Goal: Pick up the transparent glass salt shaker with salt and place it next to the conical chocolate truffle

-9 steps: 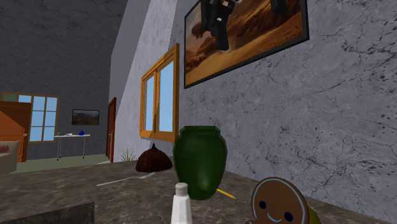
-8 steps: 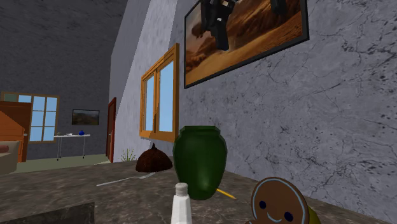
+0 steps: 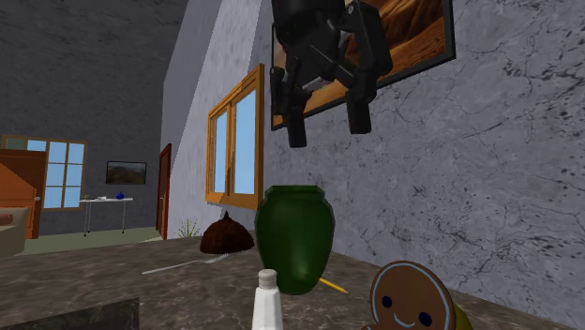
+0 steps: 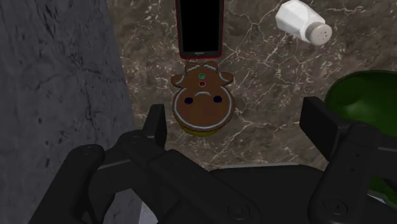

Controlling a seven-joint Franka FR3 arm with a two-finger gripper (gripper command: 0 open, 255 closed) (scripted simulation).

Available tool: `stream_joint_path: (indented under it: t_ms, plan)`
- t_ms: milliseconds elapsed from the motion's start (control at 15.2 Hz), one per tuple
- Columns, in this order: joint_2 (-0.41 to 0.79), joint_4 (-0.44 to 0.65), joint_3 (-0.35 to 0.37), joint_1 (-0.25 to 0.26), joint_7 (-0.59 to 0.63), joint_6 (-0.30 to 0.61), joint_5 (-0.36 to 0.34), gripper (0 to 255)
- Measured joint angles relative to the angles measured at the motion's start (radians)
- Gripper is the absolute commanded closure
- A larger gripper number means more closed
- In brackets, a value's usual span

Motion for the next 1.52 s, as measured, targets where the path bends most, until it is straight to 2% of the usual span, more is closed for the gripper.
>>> stream_joint_path:
  t_ms: [396, 858, 1122, 1518]
  plan:
    - [-0.054, -0.198, 0.073, 0.066, 0.058, 0.177, 0.098, 0]
    - [-0.025, -0.381, 0.175, 0.175, 0.122, 0.432, 0.233, 0]
    - [0.074, -0.437, 0.247, 0.247, 0.161, 0.613, 0.321, 0]
    - [0.204, -0.463, 0.271, 0.263, 0.149, 0.773, 0.361, 0]
